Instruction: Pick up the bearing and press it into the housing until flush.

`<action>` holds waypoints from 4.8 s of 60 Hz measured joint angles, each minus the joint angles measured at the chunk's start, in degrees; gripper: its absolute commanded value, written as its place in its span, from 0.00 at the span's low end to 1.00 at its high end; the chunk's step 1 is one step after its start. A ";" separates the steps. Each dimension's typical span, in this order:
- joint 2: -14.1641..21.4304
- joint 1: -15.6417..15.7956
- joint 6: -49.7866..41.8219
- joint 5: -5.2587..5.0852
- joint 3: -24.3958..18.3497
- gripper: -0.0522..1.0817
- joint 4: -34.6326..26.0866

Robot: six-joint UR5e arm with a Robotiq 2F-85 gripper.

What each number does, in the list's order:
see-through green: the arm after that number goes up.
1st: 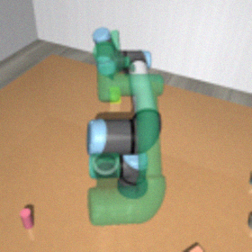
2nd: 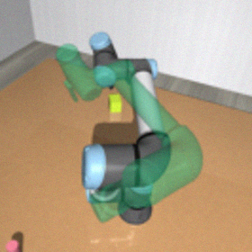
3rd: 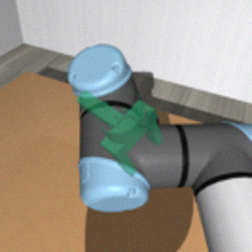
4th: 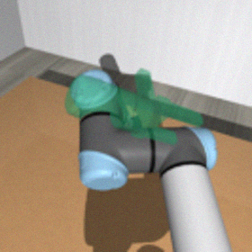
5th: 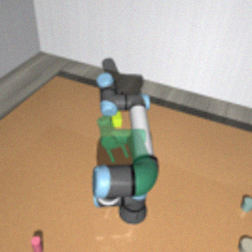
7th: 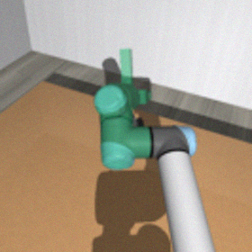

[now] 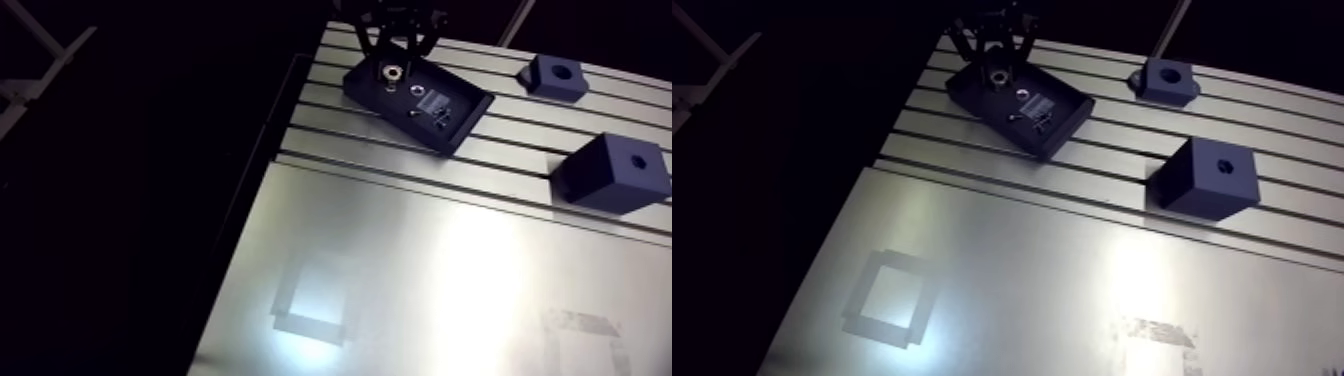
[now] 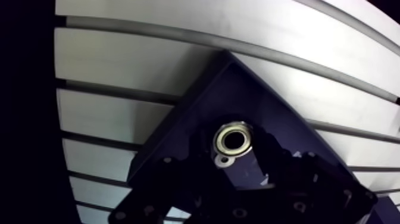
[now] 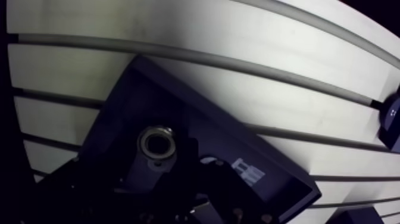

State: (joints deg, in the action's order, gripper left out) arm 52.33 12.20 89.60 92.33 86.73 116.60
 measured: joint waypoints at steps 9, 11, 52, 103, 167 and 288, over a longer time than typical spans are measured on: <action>0.03 0.01 0.00 0.01 -0.06 0.48 -0.01; 0.04 0.01 0.00 0.02 -0.07 0.48 -0.01; 0.15 -0.04 0.07 0.15 -0.12 0.49 -0.01; 0.25 -0.02 0.09 0.10 -0.12 0.55 -0.09; 11.93 -4.07 3.59 0.27 0.00 0.59 -8.00; 3.58 -24.51 9.89 2.31 -6.86 0.59 -5.81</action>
State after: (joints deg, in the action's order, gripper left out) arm 55.91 -12.31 99.50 94.64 79.88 110.79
